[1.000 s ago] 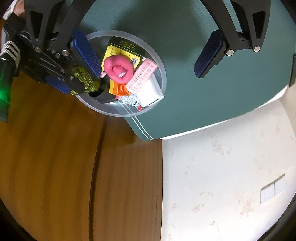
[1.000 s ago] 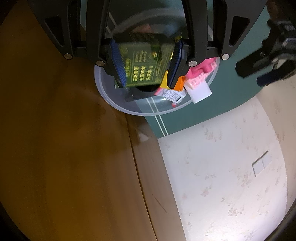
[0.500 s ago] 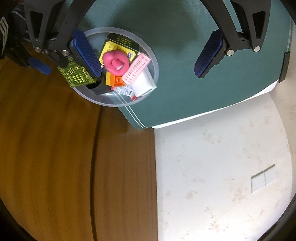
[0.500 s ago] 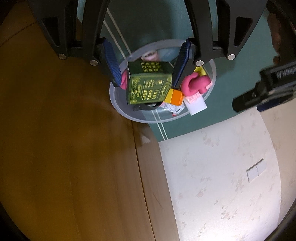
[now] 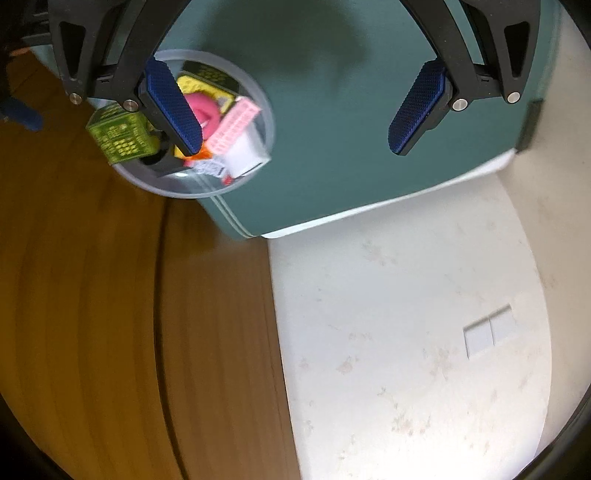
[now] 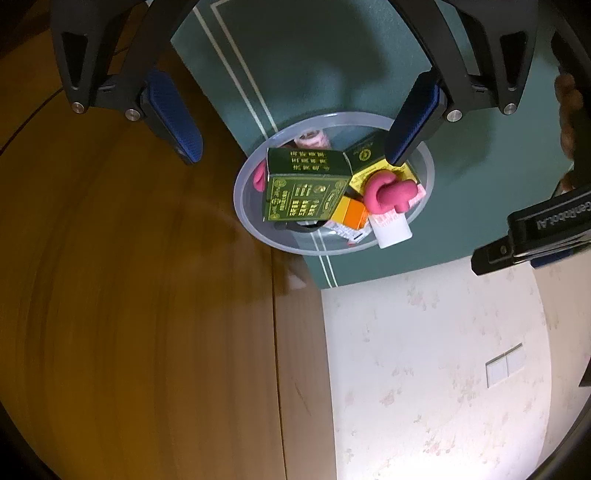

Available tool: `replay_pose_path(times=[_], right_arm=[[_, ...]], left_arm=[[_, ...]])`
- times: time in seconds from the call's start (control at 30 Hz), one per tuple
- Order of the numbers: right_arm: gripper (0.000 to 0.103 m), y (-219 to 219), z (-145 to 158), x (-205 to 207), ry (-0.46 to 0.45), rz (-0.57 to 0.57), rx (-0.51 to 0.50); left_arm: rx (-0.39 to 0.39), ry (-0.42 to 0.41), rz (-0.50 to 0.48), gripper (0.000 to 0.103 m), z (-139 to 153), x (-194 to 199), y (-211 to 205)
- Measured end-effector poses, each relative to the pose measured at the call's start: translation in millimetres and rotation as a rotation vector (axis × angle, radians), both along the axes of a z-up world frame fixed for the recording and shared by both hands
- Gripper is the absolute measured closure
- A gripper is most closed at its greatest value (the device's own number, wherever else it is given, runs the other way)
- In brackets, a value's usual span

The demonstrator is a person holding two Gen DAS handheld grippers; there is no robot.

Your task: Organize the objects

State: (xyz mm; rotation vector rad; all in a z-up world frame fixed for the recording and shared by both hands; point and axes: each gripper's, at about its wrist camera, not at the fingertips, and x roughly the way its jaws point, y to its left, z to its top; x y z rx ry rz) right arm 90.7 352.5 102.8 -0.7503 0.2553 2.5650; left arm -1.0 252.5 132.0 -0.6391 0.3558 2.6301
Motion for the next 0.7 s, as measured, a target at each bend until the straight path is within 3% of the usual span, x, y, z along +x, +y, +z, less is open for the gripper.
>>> replay_pose_path(times=[0.17, 0.4, 0.7], right_arm=[[0.0, -10, 1, -1, -0.009, 0.026, 0.032], [0.0, -12, 4, 4, -0.015, 0.006, 0.06], [0.0, -11, -4, 2, -0.039, -0.003, 0.072]], left_arm=[[0.041, -0.081, -0.084, 0.0, -3, 1, -2], [0.027, -0.063, -0.086, 0.0, -2, 8, -2], [0.013, -0.104, -0.114, 0.0, -10, 8, 5]])
